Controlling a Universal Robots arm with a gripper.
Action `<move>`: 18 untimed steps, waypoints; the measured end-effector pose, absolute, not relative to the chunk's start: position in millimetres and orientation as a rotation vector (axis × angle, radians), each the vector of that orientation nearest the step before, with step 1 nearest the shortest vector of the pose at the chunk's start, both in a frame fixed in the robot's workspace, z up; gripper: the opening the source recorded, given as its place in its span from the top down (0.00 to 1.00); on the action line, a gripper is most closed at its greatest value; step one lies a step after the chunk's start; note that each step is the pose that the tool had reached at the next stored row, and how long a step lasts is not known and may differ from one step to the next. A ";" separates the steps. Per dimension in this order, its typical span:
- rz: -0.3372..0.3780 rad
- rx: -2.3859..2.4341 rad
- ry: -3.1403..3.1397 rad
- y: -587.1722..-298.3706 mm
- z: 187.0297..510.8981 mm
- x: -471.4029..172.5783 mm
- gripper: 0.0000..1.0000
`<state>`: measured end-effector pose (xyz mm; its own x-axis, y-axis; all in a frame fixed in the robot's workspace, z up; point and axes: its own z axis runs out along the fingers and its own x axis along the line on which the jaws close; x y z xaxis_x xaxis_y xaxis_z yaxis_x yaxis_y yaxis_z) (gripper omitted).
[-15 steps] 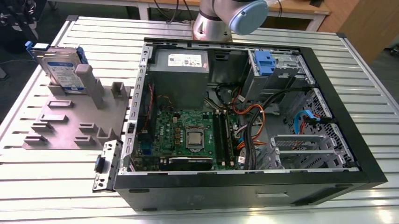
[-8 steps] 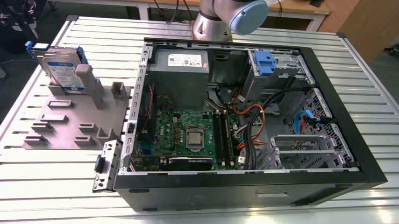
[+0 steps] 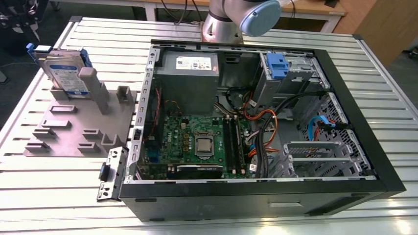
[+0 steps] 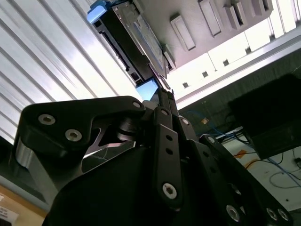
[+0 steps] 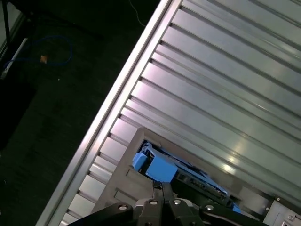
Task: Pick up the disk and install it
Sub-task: 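Pick up the disk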
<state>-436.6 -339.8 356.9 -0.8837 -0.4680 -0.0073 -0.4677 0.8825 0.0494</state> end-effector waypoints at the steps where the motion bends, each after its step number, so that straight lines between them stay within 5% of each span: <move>1: -0.078 0.776 -3.038 -339.8 356.9 -436.6 0.89; 18: -0.077 1.079 -2.939 -339.8 356.9 -436.6 0.89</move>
<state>-436.6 -339.8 356.9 -0.7627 -0.6467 -0.0073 -0.6462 0.7615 0.0494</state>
